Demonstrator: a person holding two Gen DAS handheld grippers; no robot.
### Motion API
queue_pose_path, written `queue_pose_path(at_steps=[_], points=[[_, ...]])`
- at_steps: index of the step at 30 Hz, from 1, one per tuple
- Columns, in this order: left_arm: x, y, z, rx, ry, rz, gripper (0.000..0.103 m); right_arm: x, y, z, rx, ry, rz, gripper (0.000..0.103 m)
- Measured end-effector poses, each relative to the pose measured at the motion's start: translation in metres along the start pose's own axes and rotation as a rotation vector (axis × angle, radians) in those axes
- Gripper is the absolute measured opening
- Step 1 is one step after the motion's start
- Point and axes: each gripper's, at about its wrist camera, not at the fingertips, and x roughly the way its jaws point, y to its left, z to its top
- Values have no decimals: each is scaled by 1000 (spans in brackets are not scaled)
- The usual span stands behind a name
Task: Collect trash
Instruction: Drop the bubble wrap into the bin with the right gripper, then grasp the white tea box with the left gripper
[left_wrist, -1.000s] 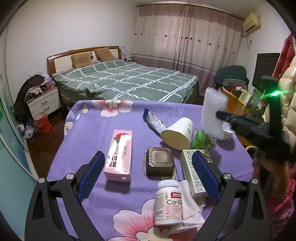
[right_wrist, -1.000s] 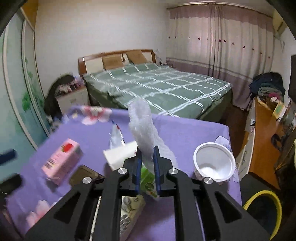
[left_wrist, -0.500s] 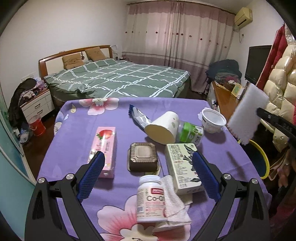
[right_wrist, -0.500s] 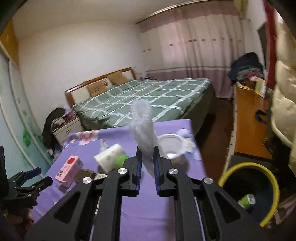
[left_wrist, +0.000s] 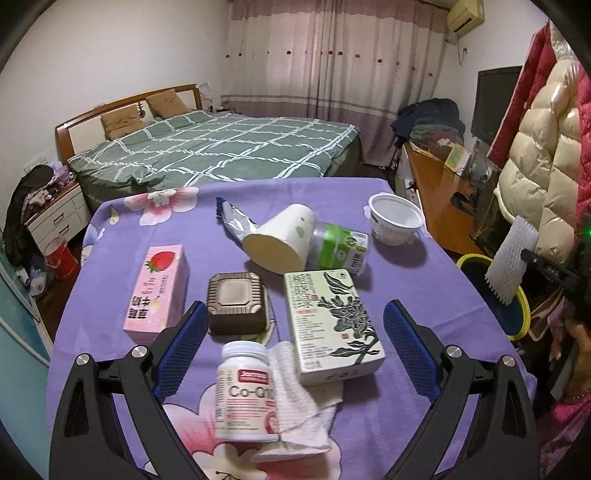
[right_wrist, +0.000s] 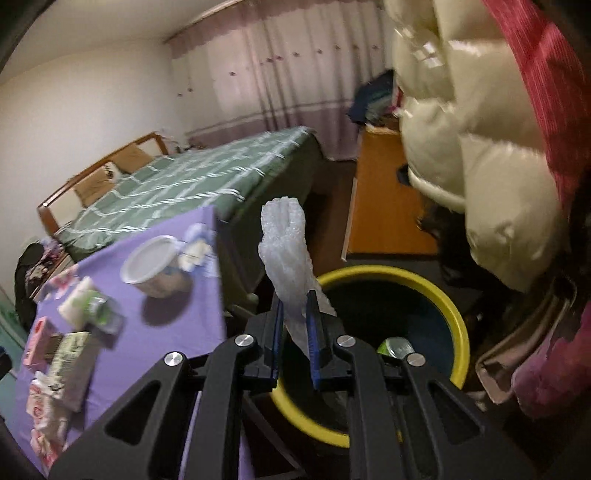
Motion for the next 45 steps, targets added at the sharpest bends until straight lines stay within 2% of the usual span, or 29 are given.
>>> queue_pose_path(at_steps=[11,14,16,18,25,45], points=[[13,-21,1,35,34,-15,94,21,-20,-8,37,30,-38,14],[16,-25,0,40,43,-19,94,20,-22,-8,46,29,-45,24],[18,-28,0,43,48,-21,94,19,-22,-6,47,26,-50,34],[19,-29,-1,47,53,-23,94,18,-23,-6,46,22,-56,36],[29,-33,-5,45,77,-23,95,17,-21,-7,47,23,-50,38],[96,-39,-21,52,219,46,95,33,-12,-14,40,62,-12,38]])
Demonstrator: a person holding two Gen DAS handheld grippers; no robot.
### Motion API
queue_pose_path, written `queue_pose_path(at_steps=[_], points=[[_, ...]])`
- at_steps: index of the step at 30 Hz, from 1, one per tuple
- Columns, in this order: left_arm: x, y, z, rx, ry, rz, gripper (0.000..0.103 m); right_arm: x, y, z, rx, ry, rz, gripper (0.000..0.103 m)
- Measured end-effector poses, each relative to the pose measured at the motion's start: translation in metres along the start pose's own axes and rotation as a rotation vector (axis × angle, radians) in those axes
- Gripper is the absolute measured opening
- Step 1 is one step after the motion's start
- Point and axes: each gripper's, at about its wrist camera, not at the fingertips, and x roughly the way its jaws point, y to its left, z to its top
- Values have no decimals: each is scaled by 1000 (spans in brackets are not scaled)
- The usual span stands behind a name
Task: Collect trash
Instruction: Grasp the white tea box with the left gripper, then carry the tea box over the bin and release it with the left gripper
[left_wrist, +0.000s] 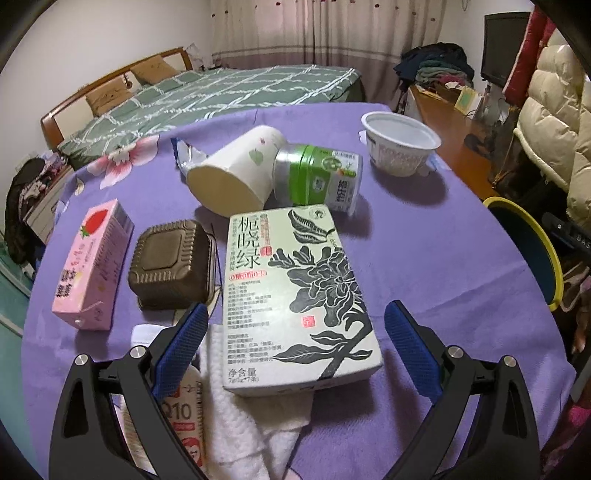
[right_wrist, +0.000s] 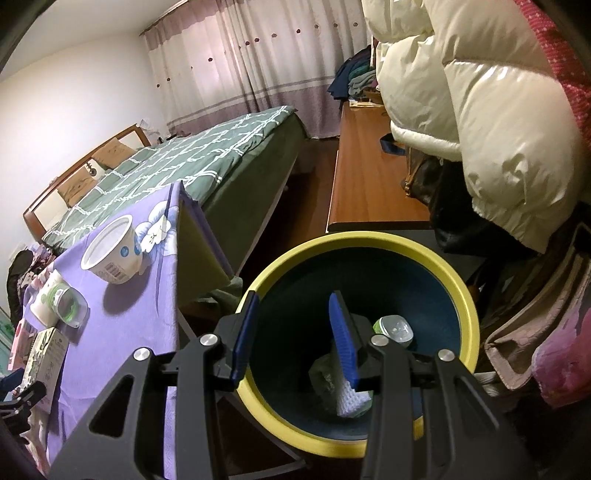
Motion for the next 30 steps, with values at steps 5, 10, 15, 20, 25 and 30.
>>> queue_pose_path(at_steps=[5,10,15,20,25,30], points=[[10,1,0,-3,9,7,88,3,-1,-2,5,6,5,38],[11,0,-1,8,0,10,75,3,-2,-2,10,7,6,38],[-3,-6,0,29,-22,-26,74,2,-2,-3,14,3,10,38],[-23,-16,5,55,-67,-71,74,-2,-2,-3,17,-3,15,38],[-41,-28,13,78,-104,-107,74,-9,-8,-1,23,-15,16,38],[-52,-54,25,127,-132,-144,73,-21,-18,-2,35,-35,-3,38]])
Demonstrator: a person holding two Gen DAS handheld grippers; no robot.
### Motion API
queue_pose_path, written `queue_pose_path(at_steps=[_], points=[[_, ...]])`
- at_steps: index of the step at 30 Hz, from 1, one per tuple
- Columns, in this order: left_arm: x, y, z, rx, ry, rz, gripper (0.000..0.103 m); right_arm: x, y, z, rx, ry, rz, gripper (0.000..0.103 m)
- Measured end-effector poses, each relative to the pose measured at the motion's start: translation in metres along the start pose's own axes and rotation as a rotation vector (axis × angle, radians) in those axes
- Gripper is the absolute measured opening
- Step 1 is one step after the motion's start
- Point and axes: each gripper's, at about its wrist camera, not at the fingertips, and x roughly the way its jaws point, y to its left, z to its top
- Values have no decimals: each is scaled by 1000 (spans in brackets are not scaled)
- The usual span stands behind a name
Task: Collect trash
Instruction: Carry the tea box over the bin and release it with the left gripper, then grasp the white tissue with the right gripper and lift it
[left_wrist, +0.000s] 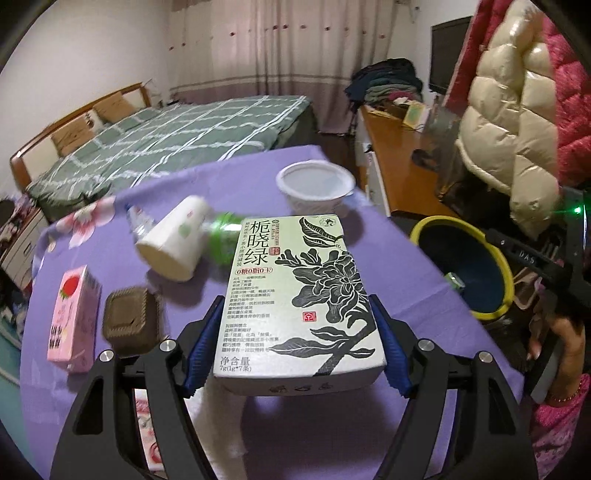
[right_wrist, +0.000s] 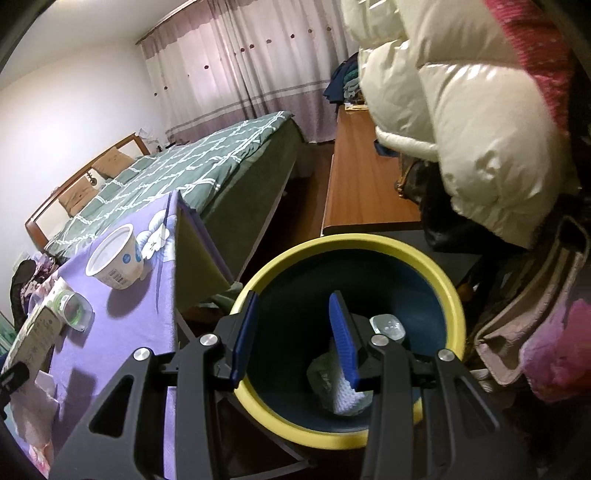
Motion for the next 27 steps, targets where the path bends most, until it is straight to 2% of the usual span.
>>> queue_pose_path(at_steps=[7,12,21,27], points=[[16,-60,22,98,2,-90,73,-20,-22,-2,3,-31,-50,38],[38,-117,36,167,22,-170,73,-33,-41,-4,9,-49,-77,38],[79,-202,54,263,54,-219,74,-33,-73,-9,30,-33,-117,38],[103,-236,65,289,62,-226,75,-31,-88,-10,47,-18,-133,38]])
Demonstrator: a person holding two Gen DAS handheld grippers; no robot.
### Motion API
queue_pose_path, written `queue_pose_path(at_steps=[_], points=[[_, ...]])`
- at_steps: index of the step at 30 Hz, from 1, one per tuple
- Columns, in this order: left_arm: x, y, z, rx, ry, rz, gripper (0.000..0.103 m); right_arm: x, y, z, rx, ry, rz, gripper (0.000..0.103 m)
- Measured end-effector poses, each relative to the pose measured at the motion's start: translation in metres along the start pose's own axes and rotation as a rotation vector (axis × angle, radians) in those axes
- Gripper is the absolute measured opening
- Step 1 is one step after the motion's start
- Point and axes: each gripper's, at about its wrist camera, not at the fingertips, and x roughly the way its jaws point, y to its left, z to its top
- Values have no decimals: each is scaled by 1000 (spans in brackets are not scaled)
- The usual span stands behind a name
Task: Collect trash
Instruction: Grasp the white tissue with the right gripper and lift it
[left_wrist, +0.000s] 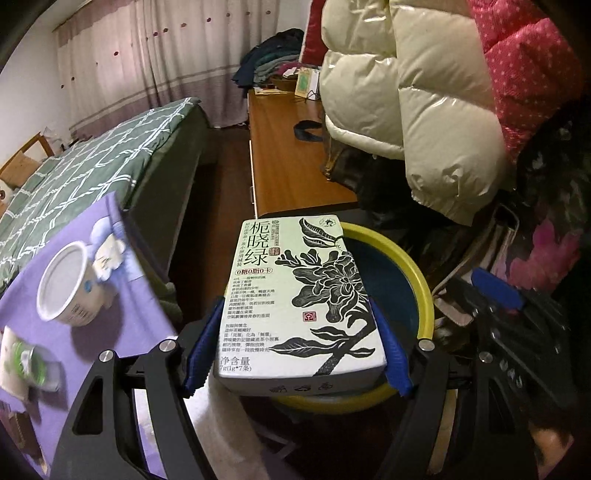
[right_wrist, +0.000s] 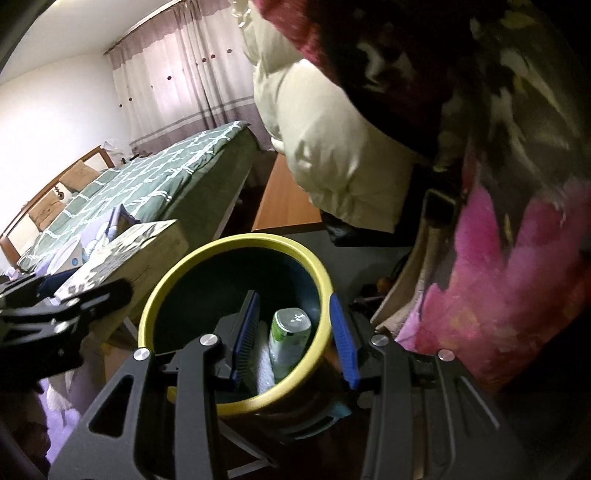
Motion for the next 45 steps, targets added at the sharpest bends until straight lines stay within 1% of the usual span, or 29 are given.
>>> queue_pose_path(at_steps=[2,4,6,10,16,22,25,29,31,36,40,45], points=[[3,-4,5,8,-20,28,87,0,-2,1,3,-3,-4,41],[-3,-1,7,1,-46,45,90,-4,-3,0,2,-7,-6,45],[-16,3,7,-15,-66,28,91,-4,-2,-1,1,-7,-3,45],[-51,21,-3,-38,-104,32,93,-6,8,-2,-13,-7,8,45],[-104,66,-37,-123,-134,72,94,-10,30,-5,-53,-2,34,45],[-154,122,-78,-231,-162,161,94,-16,59,-9,-96,10,77,45],[-181,153,-101,-296,-186,223,94,-21,80,-12,-132,14,109,45],[-210,181,-127,-345,-217,298,94,-29,108,-18,-182,20,166,45],[-223,191,-139,-361,-232,322,94,-30,124,-23,-208,38,200,45],[-244,208,-161,-386,-250,365,94,-23,153,-35,-260,94,254,45],[-254,217,-177,-420,-255,390,94,-17,166,-42,-282,131,259,45],[-255,225,-187,-449,-249,391,94,-7,169,-49,-278,182,261,45]])
